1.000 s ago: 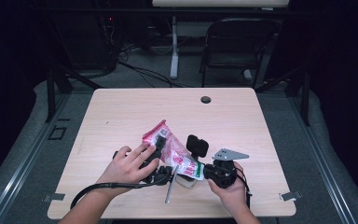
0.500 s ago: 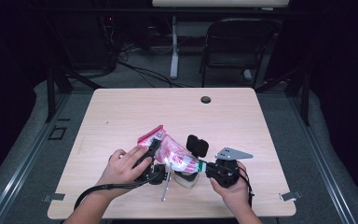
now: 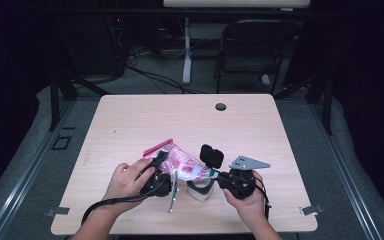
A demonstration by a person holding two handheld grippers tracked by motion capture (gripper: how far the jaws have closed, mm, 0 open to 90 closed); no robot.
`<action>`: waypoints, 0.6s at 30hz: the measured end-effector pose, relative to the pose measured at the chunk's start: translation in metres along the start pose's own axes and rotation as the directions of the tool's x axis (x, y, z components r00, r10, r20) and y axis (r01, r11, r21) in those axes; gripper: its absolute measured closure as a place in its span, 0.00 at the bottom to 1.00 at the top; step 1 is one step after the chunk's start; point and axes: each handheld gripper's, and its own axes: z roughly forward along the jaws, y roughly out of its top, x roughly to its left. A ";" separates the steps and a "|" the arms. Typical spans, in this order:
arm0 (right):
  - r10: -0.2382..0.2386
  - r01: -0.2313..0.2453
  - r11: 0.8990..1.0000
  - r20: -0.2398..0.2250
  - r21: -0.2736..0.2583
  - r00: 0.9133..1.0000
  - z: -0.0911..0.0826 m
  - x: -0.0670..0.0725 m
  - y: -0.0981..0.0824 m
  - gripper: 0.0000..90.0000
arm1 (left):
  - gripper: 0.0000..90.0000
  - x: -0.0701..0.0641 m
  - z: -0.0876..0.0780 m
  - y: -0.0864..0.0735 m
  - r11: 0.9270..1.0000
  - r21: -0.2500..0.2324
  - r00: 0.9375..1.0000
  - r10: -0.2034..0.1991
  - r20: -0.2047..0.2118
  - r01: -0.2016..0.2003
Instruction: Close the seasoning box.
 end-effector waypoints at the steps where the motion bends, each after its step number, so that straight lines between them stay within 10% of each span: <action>1: 0.003 -0.003 1.000 0.000 -0.005 1.000 0.000 0.000 0.000 1.00 | 0.86 0.000 0.000 -0.001 1.000 -0.001 1.000 -0.005 0.001 0.005; 11: -0.009 0.008 1.000 -0.013 -0.023 1.000 -0.001 0.003 0.005 1.00 | 0.86 0.000 0.004 -0.006 0.995 -0.022 0.995 -0.096 0.037 0.097; 18: -0.013 0.012 0.999 -0.023 -0.036 1.000 0.001 0.006 0.009 1.00 | 0.87 -0.004 0.008 -0.015 0.981 -0.045 0.980 -0.183 0.079 0.187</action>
